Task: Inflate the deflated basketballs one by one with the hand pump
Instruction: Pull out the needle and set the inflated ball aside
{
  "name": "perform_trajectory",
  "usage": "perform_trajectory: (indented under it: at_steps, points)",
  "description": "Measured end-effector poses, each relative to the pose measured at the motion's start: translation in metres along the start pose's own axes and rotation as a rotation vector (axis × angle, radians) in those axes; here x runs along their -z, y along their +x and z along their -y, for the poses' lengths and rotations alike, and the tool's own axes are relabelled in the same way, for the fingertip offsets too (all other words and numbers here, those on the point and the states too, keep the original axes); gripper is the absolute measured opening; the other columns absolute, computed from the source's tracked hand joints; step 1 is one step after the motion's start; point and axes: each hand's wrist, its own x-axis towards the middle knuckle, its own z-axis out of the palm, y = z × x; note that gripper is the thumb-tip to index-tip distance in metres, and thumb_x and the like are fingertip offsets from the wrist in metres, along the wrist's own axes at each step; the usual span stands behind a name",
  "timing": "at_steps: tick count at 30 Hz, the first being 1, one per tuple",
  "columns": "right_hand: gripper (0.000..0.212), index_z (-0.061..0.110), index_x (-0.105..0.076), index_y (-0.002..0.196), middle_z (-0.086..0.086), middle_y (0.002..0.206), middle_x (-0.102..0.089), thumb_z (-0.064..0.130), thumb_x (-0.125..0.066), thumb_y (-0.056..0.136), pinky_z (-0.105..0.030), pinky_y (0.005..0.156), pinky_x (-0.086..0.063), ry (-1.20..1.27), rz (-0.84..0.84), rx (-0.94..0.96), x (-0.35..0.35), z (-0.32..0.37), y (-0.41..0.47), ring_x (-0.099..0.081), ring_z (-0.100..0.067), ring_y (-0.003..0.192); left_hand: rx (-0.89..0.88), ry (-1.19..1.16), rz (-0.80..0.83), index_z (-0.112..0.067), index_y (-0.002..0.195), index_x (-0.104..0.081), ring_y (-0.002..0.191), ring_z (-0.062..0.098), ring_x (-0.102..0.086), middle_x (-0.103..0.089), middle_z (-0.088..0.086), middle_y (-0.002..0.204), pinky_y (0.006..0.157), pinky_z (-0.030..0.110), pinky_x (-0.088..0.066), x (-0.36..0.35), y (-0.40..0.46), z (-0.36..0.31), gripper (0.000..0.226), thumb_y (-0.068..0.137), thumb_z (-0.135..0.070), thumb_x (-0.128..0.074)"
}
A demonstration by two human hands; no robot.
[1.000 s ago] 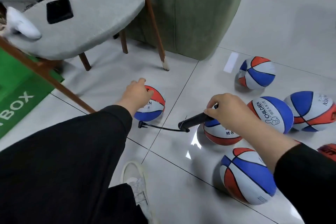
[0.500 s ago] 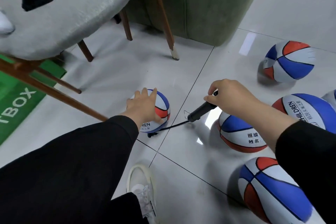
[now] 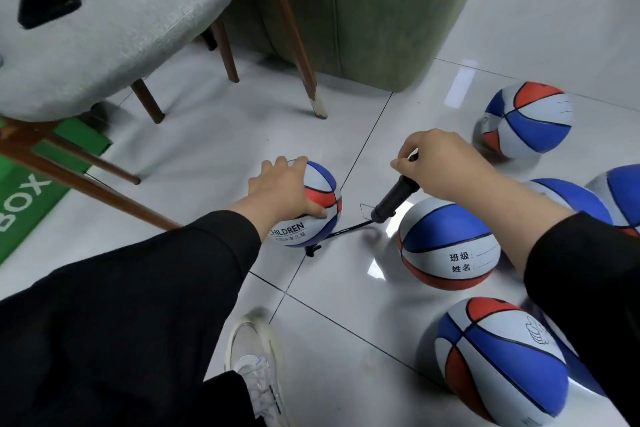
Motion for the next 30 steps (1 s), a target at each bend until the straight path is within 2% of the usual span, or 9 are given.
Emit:
perform_trajectory:
  at_steps: [8, 12, 16, 19, 21, 23, 25, 27, 30]
  points:
    - [0.01, 0.022, -0.068, 0.097, 0.009, 0.082, -0.06, 0.031, -0.068, 0.094, -0.027, 0.052, -0.038, 0.142, -0.183, -0.043, 0.038, -0.026, -0.003, -0.063, -0.018, 0.072, 0.218, -0.524, -0.026, -0.034, 0.157, -0.026, 0.137, 0.038, -0.04, -0.044, 0.01, 0.145, 0.106, 0.049, -0.045, -0.002, 0.004, -0.021, 0.119, 0.061, -0.08, -0.078]
    - [0.003, 0.021, -0.068, 0.094, 0.002, 0.085, -0.065, 0.022, -0.066, 0.092, -0.033, 0.059, -0.05, 0.18, -0.199, -0.066, 0.045, -0.042, -0.003, -0.068, -0.026, 0.08, 0.316, -0.874, 0.046, -0.036, 0.152, -0.029, 0.124, 0.037, -0.055, -0.05, 0.005, 0.142, 0.099, 0.057, -0.053, -0.009, 0.004, -0.036, 0.131, 0.041, -0.088, -0.075]
    - [0.005, 0.018, -0.068, 0.095, -0.005, 0.092, -0.066, 0.021, -0.069, 0.091, -0.032, 0.06, -0.048, 0.155, -0.165, 0.0, 0.035, -0.053, 0.001, -0.062, -0.028, 0.078, 0.34, -0.96, 0.063, -0.037, 0.149, -0.029, 0.121, 0.037, -0.057, -0.049, 0.004, 0.139, 0.096, 0.058, -0.054, -0.015, 0.014, -0.053, 0.129, 0.04, -0.087, -0.076]
    - [0.012, 0.02, -0.067, 0.099, 0.001, 0.098, -0.059, 0.027, -0.072, 0.091, -0.031, 0.067, -0.045, 0.126, -0.103, 0.058, 0.02, -0.053, 0.004, -0.058, -0.021, 0.084, 0.348, -0.894, 0.108, -0.029, 0.149, -0.03, 0.12, 0.038, -0.057, -0.051, 0.007, 0.139, 0.097, 0.054, -0.054, -0.024, 0.013, -0.053, 0.122, 0.05, -0.087, -0.073]
    - [0.012, 0.02, -0.067, 0.101, 0.004, 0.099, -0.055, 0.029, -0.07, 0.093, -0.027, 0.069, -0.042, 0.124, -0.083, 0.107, 0.009, -0.053, 0.007, -0.055, -0.015, 0.084, 0.35, -0.793, 0.071, -0.025, 0.15, -0.033, 0.124, 0.04, -0.055, -0.047, 0.011, 0.141, 0.096, 0.049, -0.052, -0.03, 0.011, -0.049, 0.101, 0.074, -0.08, -0.068]
    - [0.009, 0.019, -0.067, 0.1, 0.006, 0.096, -0.051, 0.027, -0.068, 0.095, -0.017, 0.065, -0.037, 0.116, -0.08, 0.144, -0.002, -0.054, 0.01, -0.052, -0.01, 0.078, 0.257, -0.563, -0.177, -0.025, 0.151, -0.038, 0.136, 0.04, -0.044, -0.037, 0.013, 0.152, 0.103, 0.05, -0.046, -0.032, 0.009, -0.048, 0.068, 0.097, -0.06, -0.057]
    - [0.006, 0.019, -0.067, 0.1, 0.005, 0.098, -0.051, 0.025, -0.066, 0.096, -0.013, 0.064, -0.035, 0.093, -0.061, 0.161, -0.012, -0.053, 0.014, -0.053, -0.012, 0.079, -0.018, -0.278, -0.331, -0.027, 0.151, -0.044, 0.149, 0.032, -0.029, -0.025, 0.009, 0.166, 0.112, 0.049, -0.037, -0.031, 0.009, -0.05, 0.049, 0.105, -0.044, -0.047]
    - [0.006, 0.019, -0.069, 0.099, 0.003, 0.101, -0.055, 0.023, -0.067, 0.096, -0.024, 0.07, -0.042, 0.07, -0.032, 0.183, -0.022, -0.049, 0.017, -0.057, -0.018, 0.086, -0.194, -0.1, -0.23, -0.032, 0.154, -0.04, 0.156, 0.025, -0.014, -0.015, 0.002, 0.171, 0.12, 0.05, -0.027, -0.038, 0.009, -0.047, 0.063, 0.1, -0.062, -0.046]
    - [0.004, 0.021, -0.071, 0.096, 0.001, 0.103, -0.058, 0.022, -0.068, 0.094, -0.032, 0.08, -0.047, 0.033, 0.054, 0.229, -0.038, -0.039, 0.017, -0.06, -0.02, 0.088, -0.158, -0.045, -0.153, -0.035, 0.161, -0.02, 0.158, 0.025, 0.0, -0.005, 0.0, 0.172, 0.121, 0.055, -0.021, -0.052, 0.006, -0.032, 0.107, 0.075, -0.083, -0.063]
